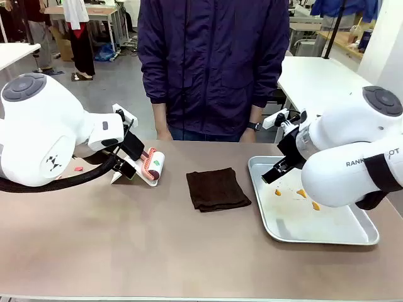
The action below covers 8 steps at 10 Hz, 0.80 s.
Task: Clean the surface of the table.
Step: Hold the Lint Roller with your left hand and the towel with your right hand.
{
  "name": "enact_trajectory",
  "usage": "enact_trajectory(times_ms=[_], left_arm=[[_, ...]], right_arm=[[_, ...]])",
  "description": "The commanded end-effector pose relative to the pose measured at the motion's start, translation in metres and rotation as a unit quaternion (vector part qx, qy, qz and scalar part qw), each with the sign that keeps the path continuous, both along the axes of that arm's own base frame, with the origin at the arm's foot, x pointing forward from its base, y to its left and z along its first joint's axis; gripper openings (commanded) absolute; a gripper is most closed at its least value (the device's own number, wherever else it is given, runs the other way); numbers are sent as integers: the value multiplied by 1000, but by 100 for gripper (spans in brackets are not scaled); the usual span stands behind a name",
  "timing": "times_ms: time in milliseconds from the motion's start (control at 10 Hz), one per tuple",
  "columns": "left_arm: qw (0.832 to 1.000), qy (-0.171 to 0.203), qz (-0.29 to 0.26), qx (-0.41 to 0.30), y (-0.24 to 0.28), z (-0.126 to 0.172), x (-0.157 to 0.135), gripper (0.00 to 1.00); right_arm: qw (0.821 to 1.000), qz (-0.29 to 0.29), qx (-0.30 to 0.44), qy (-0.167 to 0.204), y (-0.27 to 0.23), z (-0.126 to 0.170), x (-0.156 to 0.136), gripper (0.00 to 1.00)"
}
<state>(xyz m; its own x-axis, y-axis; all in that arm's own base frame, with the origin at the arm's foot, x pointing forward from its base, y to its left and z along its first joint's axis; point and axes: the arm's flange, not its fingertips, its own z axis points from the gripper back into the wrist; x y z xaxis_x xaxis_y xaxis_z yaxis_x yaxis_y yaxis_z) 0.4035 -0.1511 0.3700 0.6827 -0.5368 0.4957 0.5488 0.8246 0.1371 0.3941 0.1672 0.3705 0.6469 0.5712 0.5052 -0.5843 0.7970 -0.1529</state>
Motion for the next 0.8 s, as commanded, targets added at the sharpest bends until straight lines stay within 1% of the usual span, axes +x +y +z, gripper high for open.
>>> enact_trajectory(times_ms=[0,700], left_arm=[[1000,0,0,0,0,0,0,100],[1000,0,0,0,0,0,0,100]], right_arm=[[1000,0,0,0,0,0,0,100],[1000,0,0,0,0,0,0,100]])
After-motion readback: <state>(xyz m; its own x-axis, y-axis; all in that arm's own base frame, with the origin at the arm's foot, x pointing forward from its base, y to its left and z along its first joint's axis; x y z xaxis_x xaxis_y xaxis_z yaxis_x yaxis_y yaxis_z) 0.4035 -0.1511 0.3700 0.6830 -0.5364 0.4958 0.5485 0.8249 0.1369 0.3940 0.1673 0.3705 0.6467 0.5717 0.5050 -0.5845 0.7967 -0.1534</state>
